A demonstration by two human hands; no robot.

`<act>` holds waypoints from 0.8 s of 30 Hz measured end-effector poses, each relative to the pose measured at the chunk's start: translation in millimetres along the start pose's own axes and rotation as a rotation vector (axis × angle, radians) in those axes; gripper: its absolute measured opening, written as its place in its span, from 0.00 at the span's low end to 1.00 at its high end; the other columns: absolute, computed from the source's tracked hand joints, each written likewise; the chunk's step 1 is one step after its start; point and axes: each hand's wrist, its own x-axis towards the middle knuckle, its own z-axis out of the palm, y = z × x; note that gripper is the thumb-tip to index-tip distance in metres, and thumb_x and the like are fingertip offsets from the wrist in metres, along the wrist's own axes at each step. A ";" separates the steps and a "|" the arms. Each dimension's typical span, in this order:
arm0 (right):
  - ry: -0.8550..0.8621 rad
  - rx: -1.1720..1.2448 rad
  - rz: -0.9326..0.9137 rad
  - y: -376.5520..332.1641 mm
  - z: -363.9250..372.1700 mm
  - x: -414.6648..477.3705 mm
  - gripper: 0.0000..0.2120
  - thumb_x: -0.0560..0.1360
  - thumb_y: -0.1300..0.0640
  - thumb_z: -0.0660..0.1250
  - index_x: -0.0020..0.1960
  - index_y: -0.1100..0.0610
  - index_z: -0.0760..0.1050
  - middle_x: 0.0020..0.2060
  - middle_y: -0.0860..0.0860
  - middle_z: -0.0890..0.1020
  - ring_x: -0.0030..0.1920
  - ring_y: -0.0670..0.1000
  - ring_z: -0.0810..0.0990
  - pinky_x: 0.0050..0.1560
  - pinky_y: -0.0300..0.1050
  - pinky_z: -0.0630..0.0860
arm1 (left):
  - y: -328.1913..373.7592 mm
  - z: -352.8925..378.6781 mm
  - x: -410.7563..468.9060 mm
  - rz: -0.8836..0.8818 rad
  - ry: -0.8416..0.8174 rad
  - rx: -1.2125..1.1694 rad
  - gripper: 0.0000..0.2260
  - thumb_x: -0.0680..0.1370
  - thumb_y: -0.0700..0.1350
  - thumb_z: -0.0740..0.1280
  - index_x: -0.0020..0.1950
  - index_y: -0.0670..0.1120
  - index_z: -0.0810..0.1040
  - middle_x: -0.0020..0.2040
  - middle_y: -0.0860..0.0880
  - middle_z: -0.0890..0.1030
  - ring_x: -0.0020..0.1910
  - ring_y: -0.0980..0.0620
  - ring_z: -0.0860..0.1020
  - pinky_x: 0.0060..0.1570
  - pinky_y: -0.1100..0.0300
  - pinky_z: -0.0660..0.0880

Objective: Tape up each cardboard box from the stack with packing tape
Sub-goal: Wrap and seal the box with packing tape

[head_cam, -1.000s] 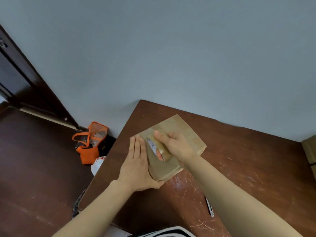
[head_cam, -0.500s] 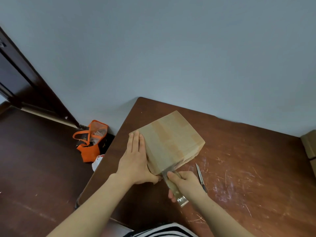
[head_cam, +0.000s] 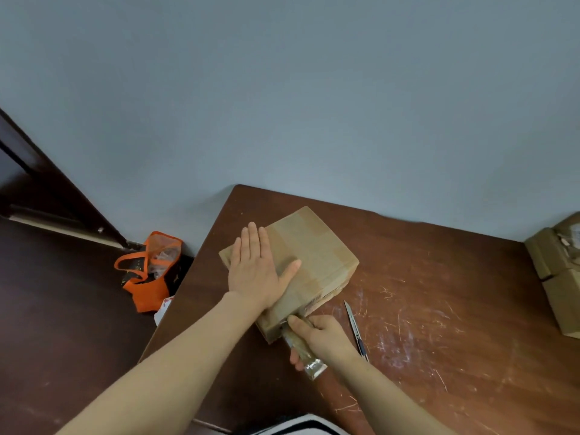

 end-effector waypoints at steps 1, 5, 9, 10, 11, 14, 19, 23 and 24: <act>0.002 0.000 0.003 0.8 -0.9 0.7 0.17 0.81 0.54 0.61 0.38 0.63 0.75 0.25 0.55 0.79 0.22 0.50 0.76 0.31 0.40 0.76 | 0.9 3.0 -4.9 0.040 -0.012 0.021 0.44 0.72 0.71 0.32 0.75 0.38 0.34 0.76 0.39 0.34 0.76 0.44 0.35 0.72 0.51 0.31; -0.017 0.029 0.005 -2.1 -0.8 1.5 0.15 0.81 0.56 0.61 0.40 0.66 0.75 0.25 0.56 0.79 0.22 0.51 0.76 0.29 0.40 0.75 | 4.3 12.3 -28.9 0.298 0.024 0.017 0.45 0.71 0.70 0.30 0.77 0.39 0.37 0.76 0.41 0.35 0.75 0.48 0.34 0.71 0.54 0.31; -0.017 0.045 -0.019 -1.0 -4.3 1.9 0.17 0.80 0.52 0.62 0.40 0.65 0.75 0.26 0.57 0.80 0.23 0.51 0.76 0.29 0.41 0.75 | -15.3 -10.0 -26.1 0.432 -0.299 -0.074 0.49 0.64 0.65 0.48 0.76 0.42 0.33 0.75 0.43 0.28 0.71 0.51 0.25 0.70 0.56 0.27; -0.026 0.057 -0.022 -3.0 -5.4 -0.2 0.17 0.80 0.52 0.63 0.40 0.65 0.76 0.26 0.58 0.80 0.23 0.51 0.76 0.29 0.41 0.75 | -26.2 -8.2 -29.3 0.467 -0.300 -0.039 0.51 0.63 0.65 0.53 0.76 0.44 0.31 0.73 0.44 0.25 0.70 0.50 0.23 0.69 0.55 0.26; -0.035 0.074 -0.023 -5.9 -6.6 -2.4 0.16 0.80 0.52 0.63 0.41 0.64 0.76 0.27 0.58 0.80 0.23 0.52 0.76 0.29 0.40 0.75 | -36.3 -2.7 -32.3 0.491 -0.233 0.002 0.53 0.63 0.67 0.56 0.76 0.46 0.31 0.73 0.43 0.25 0.70 0.49 0.23 0.70 0.54 0.26; -0.033 0.115 -0.012 -15.1 -12.3 -10.0 0.12 0.79 0.58 0.62 0.41 0.64 0.76 0.27 0.57 0.79 0.24 0.51 0.76 0.28 0.37 0.74 | -50.4 14.2 -45.6 0.498 -0.053 0.102 0.50 0.65 0.71 0.57 0.79 0.44 0.49 0.77 0.35 0.52 0.77 0.43 0.45 0.75 0.51 0.43; -0.057 0.068 -0.134 -43.3 -23.0 -28.3 0.07 0.72 0.60 0.62 0.40 0.63 0.76 0.27 0.57 0.80 0.27 0.53 0.76 0.31 0.41 0.74 | -48.2 -6.5 -35.0 0.444 -0.086 -0.061 0.48 0.67 0.71 0.55 0.79 0.48 0.41 0.75 0.46 0.38 0.77 0.46 0.42 0.73 0.56 0.41; -0.078 0.075 -0.285 -84.6 -25.1 -32.8 0.07 0.69 0.60 0.65 0.41 0.63 0.79 0.30 0.60 0.80 0.29 0.54 0.78 0.33 0.42 0.75 | -67.1 -36.0 -18.0 0.286 -0.319 -0.584 0.50 0.62 0.65 0.72 0.78 0.49 0.55 0.76 0.52 0.60 0.74 0.54 0.61 0.74 0.58 0.57; -0.077 0.047 -0.317 -93.4 -24.2 -26.8 0.07 0.71 0.59 0.66 0.42 0.61 0.81 0.33 0.60 0.82 0.33 0.54 0.80 0.36 0.42 0.77 | -74.7 -42.8 -13.5 0.253 -0.369 -0.708 0.50 0.59 0.65 0.72 0.77 0.50 0.60 0.72 0.53 0.68 0.69 0.57 0.68 0.71 0.57 0.63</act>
